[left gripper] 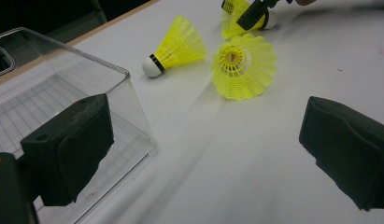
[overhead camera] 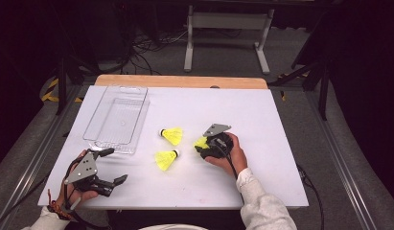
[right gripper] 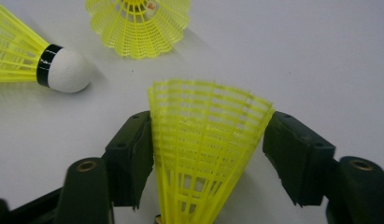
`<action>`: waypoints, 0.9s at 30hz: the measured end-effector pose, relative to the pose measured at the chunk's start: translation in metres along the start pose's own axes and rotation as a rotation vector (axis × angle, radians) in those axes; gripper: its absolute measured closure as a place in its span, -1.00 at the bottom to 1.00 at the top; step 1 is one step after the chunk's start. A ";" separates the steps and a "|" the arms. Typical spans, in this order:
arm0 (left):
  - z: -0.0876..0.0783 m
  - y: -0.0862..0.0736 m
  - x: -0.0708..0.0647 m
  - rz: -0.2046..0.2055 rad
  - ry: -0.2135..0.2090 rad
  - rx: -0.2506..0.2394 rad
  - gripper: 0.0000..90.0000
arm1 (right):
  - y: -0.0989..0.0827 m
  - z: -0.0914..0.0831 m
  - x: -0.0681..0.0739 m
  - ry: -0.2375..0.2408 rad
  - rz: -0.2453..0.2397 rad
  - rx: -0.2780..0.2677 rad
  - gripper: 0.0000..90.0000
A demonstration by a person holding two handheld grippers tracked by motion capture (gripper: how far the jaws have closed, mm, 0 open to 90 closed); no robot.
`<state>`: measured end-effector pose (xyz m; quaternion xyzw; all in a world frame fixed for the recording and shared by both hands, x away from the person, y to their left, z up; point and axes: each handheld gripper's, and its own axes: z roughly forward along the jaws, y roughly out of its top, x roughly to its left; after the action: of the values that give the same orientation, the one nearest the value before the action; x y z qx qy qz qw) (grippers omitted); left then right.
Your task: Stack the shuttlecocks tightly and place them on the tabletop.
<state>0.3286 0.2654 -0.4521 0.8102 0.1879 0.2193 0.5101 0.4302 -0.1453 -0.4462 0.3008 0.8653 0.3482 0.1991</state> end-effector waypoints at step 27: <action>0.002 0.000 0.000 0.002 -0.011 0.020 -0.91 | 0.002 -0.012 -0.003 -0.020 0.080 -0.068 -0.02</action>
<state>0.3294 0.2637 -0.4534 0.8166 0.1863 0.2134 0.5029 0.4267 -0.1511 -0.4362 0.3319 0.8382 0.3819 0.2038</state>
